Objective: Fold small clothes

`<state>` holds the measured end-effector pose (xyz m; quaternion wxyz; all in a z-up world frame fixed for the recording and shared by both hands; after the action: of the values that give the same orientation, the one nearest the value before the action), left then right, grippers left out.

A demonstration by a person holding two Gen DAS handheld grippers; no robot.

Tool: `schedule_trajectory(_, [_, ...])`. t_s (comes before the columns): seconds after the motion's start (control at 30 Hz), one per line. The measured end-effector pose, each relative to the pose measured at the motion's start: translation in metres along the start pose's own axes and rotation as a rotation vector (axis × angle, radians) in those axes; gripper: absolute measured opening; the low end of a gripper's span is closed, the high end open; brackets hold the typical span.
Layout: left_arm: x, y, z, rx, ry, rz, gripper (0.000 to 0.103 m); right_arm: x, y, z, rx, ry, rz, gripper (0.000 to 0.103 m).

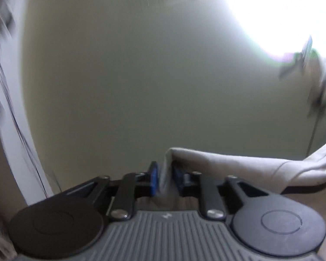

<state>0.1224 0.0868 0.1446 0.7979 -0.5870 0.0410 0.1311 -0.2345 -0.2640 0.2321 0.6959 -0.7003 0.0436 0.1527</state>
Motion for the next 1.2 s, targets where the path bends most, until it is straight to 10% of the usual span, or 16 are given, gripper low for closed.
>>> schedule_trajectory(0.1, [0.054,0.086,-0.043,-0.046,0.038,0.244,0.014,0.06,0.088,-0.027,-0.051,0.17,0.205,0.05])
schedule_trajectory(0.37, [0.022,0.131,-0.073,-0.049,0.215,0.149,0.019,0.051,0.112,0.018,0.002,-0.198,0.234,0.049])
schedule_trajectory(0.6, [0.035,0.175,-0.098,-0.136,0.285,0.156,0.019,0.117,0.171,0.044,0.146,-0.323,0.575,0.042])
schedule_trajectory(0.73, [0.051,0.2,-0.102,-0.202,0.297,0.23,0.022,0.186,0.151,0.039,0.091,-0.265,0.473,0.041])
schedule_trajectory(0.87, [0.052,0.207,-0.082,-0.335,0.309,0.27,0.021,0.264,0.117,-0.01,0.126,0.004,0.341,0.041])
schedule_trajectory(1.2, [0.052,0.204,-0.092,-0.306,0.346,0.253,0.038,0.231,0.129,0.083,0.024,-0.333,0.41,0.043])
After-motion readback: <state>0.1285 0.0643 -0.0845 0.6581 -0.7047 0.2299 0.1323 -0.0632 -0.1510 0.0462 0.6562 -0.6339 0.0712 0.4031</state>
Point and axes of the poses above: each gripper's, at about its wrist camera, not at the fingertips, and x roughly the way its jaws point, z to its left, y to its underside, the point moved 10 cm from there along x, roughly the way its jaws point, and after that the axes turned 6 degrees about -z, right-handed, at the moved point
